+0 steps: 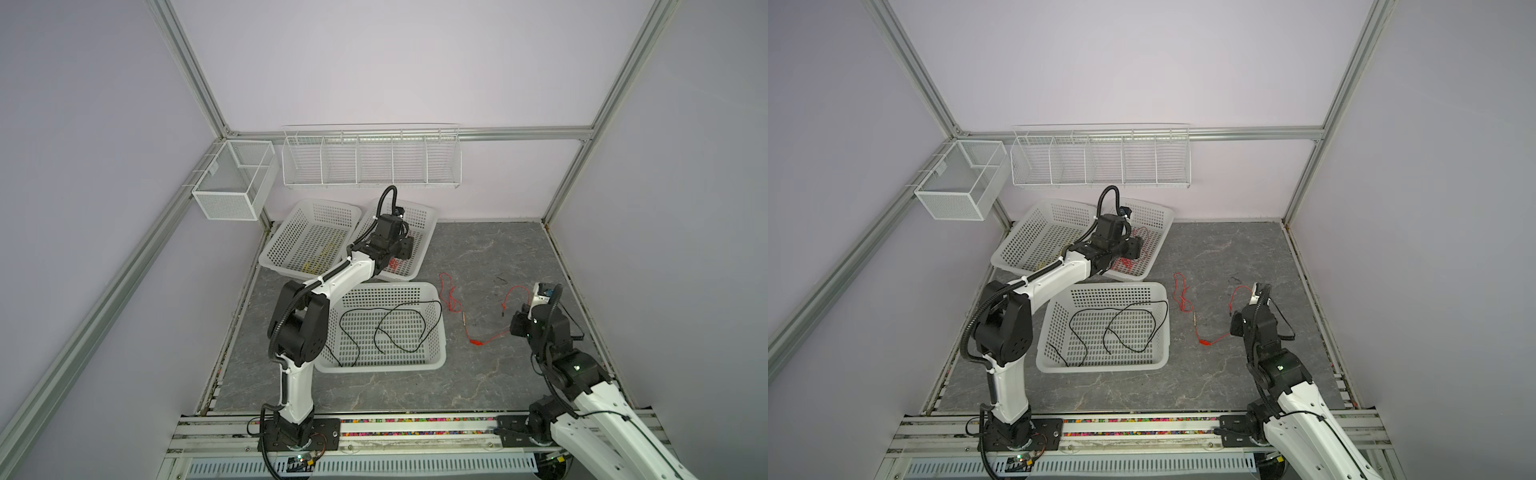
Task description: Untangle the cables
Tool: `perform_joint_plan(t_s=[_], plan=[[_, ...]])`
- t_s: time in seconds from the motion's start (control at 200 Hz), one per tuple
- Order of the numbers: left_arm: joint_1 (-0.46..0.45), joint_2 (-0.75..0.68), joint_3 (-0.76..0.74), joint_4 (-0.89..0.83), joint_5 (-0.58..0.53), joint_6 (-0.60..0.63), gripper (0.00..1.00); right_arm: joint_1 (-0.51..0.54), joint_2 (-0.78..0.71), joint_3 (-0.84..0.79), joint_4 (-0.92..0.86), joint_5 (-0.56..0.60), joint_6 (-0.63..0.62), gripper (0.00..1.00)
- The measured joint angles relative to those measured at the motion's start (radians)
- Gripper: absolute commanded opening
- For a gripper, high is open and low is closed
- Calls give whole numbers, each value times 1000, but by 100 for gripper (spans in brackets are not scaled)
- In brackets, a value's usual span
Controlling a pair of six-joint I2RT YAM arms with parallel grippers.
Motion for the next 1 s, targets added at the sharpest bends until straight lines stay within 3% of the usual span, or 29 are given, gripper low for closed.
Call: perform_joint_plan(t_s=[0.16, 0.33, 0.615, 1.0], plan=[[-34, -109, -121, 80, 96, 36, 73, -13, 31, 43, -9, -5, 0, 6], [-133, -203, -242, 173, 148, 125, 73, -45, 96, 161, -47, -19, 18, 6], [-227, -243, -432, 385, 275, 166, 75, -50, 131, 308, -55, -142, 47, 6], [-374, -197, -438, 587, 375, 180, 77, -50, 102, 338, -59, -276, 65, 6]])
